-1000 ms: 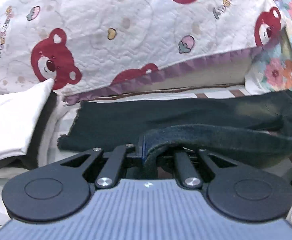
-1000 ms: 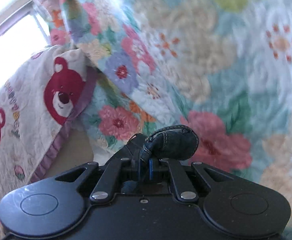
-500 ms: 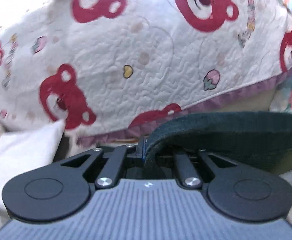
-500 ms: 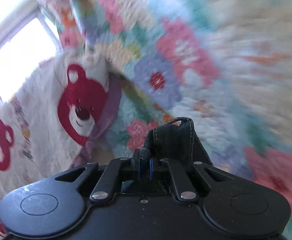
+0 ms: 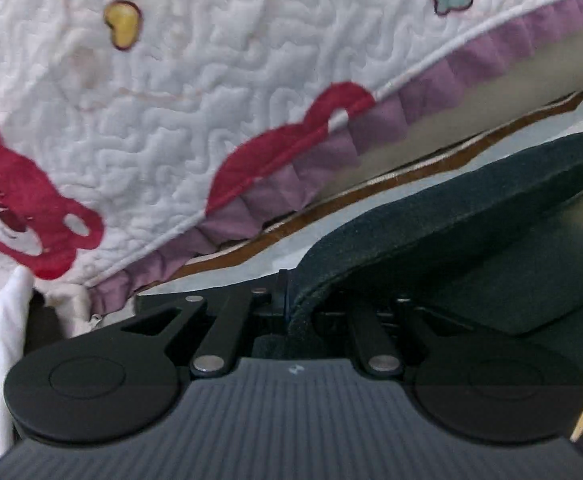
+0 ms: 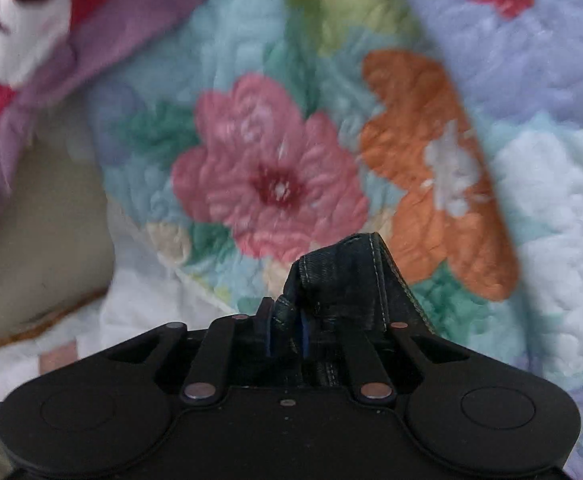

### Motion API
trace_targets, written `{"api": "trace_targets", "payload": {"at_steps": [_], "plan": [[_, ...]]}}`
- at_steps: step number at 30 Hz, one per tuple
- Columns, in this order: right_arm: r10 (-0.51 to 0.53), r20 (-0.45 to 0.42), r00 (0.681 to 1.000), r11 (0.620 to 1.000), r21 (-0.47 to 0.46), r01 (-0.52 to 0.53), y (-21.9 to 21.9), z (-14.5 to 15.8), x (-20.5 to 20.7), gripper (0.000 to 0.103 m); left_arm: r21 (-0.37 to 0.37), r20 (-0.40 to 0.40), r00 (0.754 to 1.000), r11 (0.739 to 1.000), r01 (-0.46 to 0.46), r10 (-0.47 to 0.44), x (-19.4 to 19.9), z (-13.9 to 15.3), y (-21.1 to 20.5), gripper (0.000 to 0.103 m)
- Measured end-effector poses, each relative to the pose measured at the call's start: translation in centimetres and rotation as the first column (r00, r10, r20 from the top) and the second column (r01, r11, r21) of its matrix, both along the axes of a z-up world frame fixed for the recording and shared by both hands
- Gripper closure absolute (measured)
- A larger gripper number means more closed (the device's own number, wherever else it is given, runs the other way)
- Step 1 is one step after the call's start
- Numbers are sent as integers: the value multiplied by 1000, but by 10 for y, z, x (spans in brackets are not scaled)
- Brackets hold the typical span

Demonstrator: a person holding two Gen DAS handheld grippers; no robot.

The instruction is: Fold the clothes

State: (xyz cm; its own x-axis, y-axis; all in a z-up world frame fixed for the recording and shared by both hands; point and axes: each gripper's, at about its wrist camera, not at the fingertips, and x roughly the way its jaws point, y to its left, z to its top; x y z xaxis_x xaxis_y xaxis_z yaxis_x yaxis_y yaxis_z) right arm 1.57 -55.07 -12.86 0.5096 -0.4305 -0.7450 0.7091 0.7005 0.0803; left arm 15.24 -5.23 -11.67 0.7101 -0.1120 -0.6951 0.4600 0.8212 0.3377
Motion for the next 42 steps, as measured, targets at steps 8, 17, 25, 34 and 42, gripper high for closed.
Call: {"api": "trace_targets", "payload": {"at_steps": [8,17,25,34,42], "plan": [[106,-102,989,993,-44,-111,4,-11,7,90,-84,-132,991,996,-6,-5,39,-2,15,82],[291,-193,937,910,-248,-333,67,25,-10,67,-112,-28,998,992,-52,50,15,33,34,41],[556,-112,824,791,-235,-565,170,26,-5,59,-160,-3,994,981,-106,107,-7,15,40,37],[821,-90,564,557,-92,-825,281,-9,-14,52,-244,-34,992,961,-130,125,-13,11,65,23],[925,-175,338,311,-168,-936,349,-14,2,49,-565,-352,929,767,-304,109,-12,4,104,24]]}}
